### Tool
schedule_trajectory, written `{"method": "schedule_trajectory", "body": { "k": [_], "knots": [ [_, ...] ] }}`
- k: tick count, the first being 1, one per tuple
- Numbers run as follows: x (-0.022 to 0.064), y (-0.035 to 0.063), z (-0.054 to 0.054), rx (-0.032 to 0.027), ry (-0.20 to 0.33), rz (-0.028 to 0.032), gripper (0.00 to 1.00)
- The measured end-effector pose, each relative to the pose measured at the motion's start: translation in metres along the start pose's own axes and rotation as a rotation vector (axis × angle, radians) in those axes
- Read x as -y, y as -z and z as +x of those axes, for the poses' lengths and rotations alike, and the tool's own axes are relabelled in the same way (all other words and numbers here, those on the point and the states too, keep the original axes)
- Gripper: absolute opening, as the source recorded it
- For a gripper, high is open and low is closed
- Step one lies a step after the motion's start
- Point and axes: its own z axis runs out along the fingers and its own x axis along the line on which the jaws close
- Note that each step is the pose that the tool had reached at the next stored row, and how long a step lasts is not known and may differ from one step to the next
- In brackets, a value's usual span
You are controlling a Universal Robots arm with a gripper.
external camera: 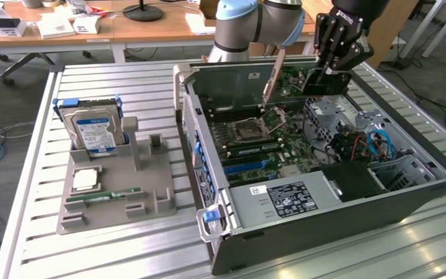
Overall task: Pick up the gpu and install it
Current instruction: 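Insert the gpu into the slot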
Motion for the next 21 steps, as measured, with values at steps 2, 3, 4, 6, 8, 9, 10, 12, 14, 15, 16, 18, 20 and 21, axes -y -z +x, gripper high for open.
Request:
{"method": "schedule_trajectory", "body": {
  "k": [2, 3, 4, 6, 8, 9, 10, 12, 14, 15, 16, 18, 20, 21],
  "knots": [
    [-0.0008, -0.0001, 0.0, 0.0005, 0.0, 0.0063, 0.26],
    [-0.0013, -0.0003, 0.0, 0.0013, 0.0, 0.0144, 0.26],
    [-0.0019, -0.0003, 0.0001, 0.0018, 0.001, 0.0218, 0.26],
    [-0.0031, -0.0005, 0.0002, 0.0031, 0.001, 0.0358, 0.26],
    [-0.0041, -0.0008, 0.0003, 0.0042, 0.002, 0.0463, 0.26],
    [-0.0046, -0.0009, 0.0003, 0.0042, 0.002, 0.0487, 0.26],
    [-0.0049, -0.0009, 0.0004, 0.0042, 0.002, 0.0495, 0.26],
    [-0.0053, -0.0014, 0.0004, 0.0041, 0.002, 0.0495, 0.26],
    [-0.0061, -0.0026, 0.0004, 0.0041, 0.002, 0.0495, 0.26],
    [-0.0065, -0.0035, 0.0005, 0.0042, 0.002, 0.0496, 0.26],
    [-0.0069, -0.0041, 0.0005, 0.0042, 0.002, 0.0496, 0.26],
    [-0.0069, -0.0045, 0.0005, 0.0042, 0.002, 0.0496, 0.26],
    [-0.007, -0.0046, 0.0006, 0.0043, 0.002, 0.0496, 0.26],
    [-0.007, -0.0046, 0.0006, 0.0043, 0.002, 0.0496, 0.26]
  ]
}}
